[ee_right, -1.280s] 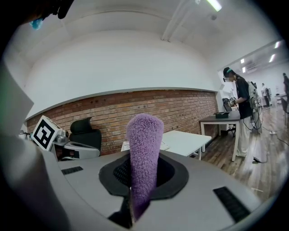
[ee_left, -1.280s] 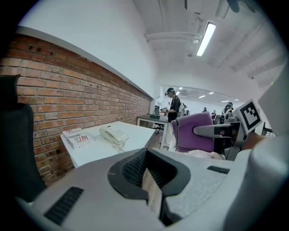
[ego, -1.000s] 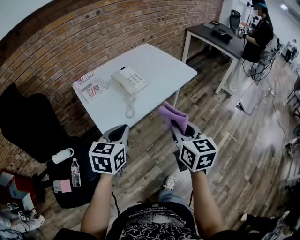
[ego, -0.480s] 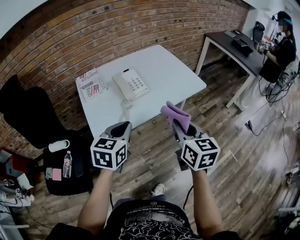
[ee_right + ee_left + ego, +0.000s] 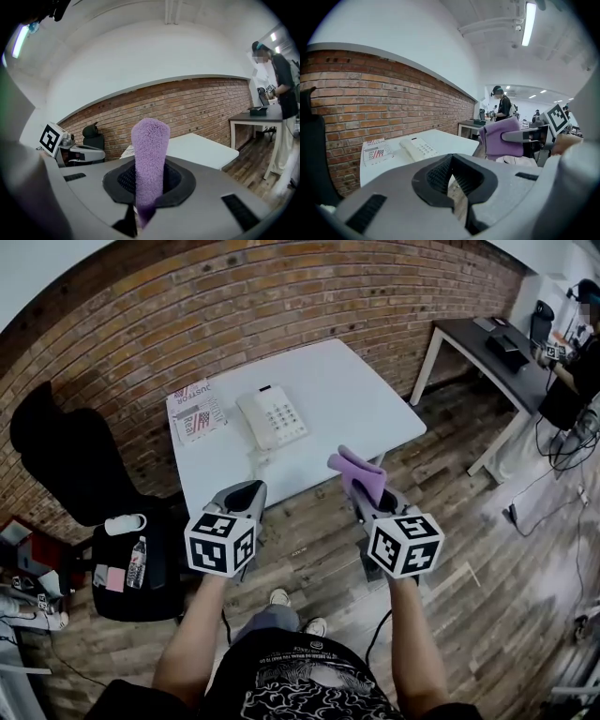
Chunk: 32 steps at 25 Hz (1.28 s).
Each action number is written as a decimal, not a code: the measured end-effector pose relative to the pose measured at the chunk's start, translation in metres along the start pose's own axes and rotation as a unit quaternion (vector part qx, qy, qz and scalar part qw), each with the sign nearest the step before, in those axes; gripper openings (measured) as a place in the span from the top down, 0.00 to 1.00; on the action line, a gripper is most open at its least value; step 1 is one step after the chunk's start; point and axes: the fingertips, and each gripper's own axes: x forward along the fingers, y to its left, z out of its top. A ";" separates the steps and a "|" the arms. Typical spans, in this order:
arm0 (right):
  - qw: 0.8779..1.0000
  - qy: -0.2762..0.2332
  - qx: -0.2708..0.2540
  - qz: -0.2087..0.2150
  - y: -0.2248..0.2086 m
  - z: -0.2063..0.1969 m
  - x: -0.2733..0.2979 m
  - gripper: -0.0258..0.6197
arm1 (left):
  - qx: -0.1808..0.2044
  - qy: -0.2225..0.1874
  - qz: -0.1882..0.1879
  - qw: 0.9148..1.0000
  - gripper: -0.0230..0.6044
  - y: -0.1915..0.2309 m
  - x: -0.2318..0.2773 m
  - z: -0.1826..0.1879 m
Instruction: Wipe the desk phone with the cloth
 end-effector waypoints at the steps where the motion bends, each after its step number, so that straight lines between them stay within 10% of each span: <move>1: 1.000 0.002 -0.002 0.005 -0.001 0.000 0.003 0.89 | 0.000 -0.004 0.003 1.000 0.95 0.002 0.002 0.001; 32: 0.976 0.107 -0.126 0.141 -0.047 0.069 0.336 0.89 | -0.116 0.013 0.110 0.987 0.95 0.220 0.183 0.031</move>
